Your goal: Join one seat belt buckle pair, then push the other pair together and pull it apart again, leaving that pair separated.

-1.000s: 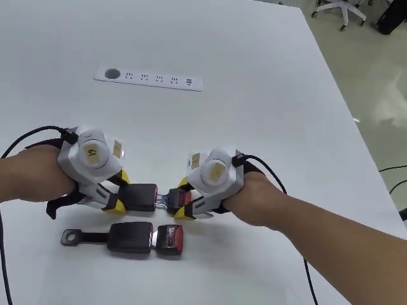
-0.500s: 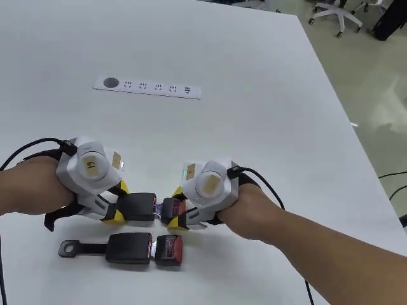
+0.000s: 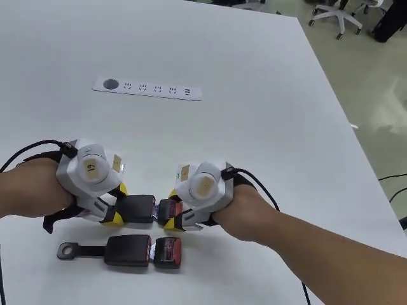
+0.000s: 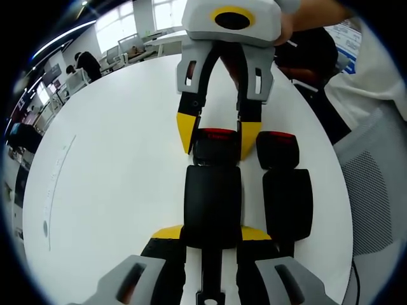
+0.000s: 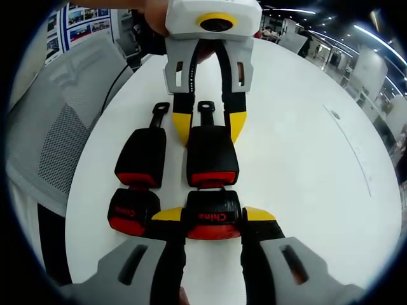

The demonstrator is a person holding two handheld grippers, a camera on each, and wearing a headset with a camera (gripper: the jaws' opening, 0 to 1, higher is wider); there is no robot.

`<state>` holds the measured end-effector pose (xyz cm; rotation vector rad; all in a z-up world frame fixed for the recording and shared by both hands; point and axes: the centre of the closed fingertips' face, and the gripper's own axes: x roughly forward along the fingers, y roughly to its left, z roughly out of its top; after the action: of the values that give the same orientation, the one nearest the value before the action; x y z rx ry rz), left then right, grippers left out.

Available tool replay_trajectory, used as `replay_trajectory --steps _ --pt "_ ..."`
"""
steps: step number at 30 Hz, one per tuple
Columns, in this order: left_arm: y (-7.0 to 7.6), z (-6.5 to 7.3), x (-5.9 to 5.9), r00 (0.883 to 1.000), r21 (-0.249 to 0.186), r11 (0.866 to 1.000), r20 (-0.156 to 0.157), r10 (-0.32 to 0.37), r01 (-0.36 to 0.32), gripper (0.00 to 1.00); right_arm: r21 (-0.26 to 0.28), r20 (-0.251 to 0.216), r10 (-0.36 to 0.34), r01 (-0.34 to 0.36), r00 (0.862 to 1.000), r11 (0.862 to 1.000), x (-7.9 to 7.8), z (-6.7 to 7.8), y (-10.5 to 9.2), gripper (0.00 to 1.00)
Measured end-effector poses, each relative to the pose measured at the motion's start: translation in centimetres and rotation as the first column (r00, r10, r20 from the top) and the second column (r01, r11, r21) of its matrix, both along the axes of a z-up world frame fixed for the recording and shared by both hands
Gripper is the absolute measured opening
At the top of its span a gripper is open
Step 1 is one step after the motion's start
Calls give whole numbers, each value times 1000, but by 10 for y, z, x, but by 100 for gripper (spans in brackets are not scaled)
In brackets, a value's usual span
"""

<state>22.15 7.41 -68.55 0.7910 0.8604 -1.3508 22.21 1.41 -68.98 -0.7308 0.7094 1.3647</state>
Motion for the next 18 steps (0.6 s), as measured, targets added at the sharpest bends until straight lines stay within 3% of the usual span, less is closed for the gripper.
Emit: replay_trajectory --steps 18 --pt "2 -2 2 1000 -5 1000 -4 4 -4 30 -14 -4 -4 4 1000 1000 0 -1 -4 31"
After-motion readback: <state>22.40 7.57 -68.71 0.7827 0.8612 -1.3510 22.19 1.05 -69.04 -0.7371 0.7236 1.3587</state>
